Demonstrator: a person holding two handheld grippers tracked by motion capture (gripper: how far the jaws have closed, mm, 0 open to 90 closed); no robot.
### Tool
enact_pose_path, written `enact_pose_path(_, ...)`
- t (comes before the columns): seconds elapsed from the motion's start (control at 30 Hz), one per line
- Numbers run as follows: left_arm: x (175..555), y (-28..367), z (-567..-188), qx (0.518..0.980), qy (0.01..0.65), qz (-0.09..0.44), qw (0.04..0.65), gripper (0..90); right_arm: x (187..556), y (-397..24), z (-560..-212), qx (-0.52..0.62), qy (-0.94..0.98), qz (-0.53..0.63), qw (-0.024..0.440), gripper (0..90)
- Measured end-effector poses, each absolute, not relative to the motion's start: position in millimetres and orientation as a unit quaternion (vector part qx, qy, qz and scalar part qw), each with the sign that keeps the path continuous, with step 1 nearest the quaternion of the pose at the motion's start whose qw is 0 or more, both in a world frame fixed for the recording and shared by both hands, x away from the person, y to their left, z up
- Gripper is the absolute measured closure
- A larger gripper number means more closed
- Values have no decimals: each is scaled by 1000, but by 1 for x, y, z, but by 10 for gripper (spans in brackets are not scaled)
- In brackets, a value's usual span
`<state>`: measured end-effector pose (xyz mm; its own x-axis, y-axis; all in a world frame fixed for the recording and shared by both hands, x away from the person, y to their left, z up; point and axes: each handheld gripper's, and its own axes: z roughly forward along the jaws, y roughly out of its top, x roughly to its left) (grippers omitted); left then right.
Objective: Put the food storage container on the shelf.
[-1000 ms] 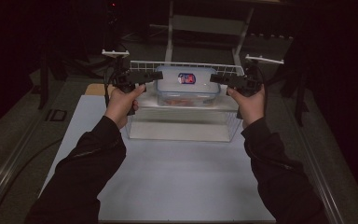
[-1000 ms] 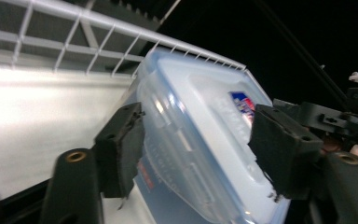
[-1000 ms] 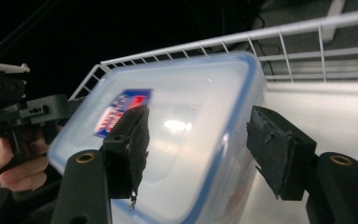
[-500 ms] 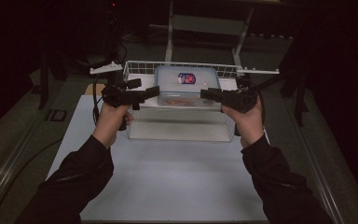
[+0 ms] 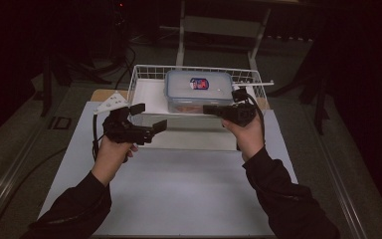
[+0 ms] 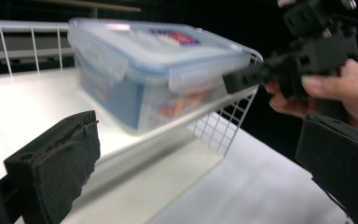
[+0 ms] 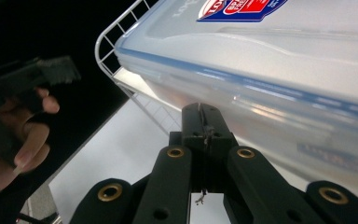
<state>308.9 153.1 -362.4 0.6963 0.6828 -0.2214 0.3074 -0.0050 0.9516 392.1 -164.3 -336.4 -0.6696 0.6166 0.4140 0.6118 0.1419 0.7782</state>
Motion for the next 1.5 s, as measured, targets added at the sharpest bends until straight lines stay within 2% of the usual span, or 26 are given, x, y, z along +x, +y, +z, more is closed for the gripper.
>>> enact_pose_path(0.77, 307, 150, -380, 707, 354, 150, 593, 0, 420, -143, -343, 414, 751, 515, -8, 880)
enact_pose_path(0.8, 305, 150, -381, 707, 353, 152, 594, 0, 418, -143, -343, 411, 752, 516, -12, 858)
enact_pose_path(0.83, 304, 149, -381, 706, 352, 150, 596, 0, 415, -143, -343, 406, 754, 517, -17, 796)
enact_pose_path(0.9, 302, 148, -382, 707, 350, 149, 596, 0, 410, -143, -342, 395, 757, 519, -20, 750)
enact_pose_path(1.13, 288, 141, -383, 714, 328, 144, 601, 0, 380, -149, -335, 340, 770, 541, 10, 390)
enact_pose_path(1.2, 284, 138, -383, 715, 319, 142, 606, 0, 373, -154, -338, 331, 762, 557, -1, 254)
enact_pose_path(1.27, 281, 134, -383, 720, 308, 141, 605, 0, 368, -158, -343, 318, 762, 564, 2, 170)
enact_pose_path(1.5, 273, 125, -388, 731, 284, 141, 604, 0, 353, -177, -365, 297, 770, 564, 22, 140)
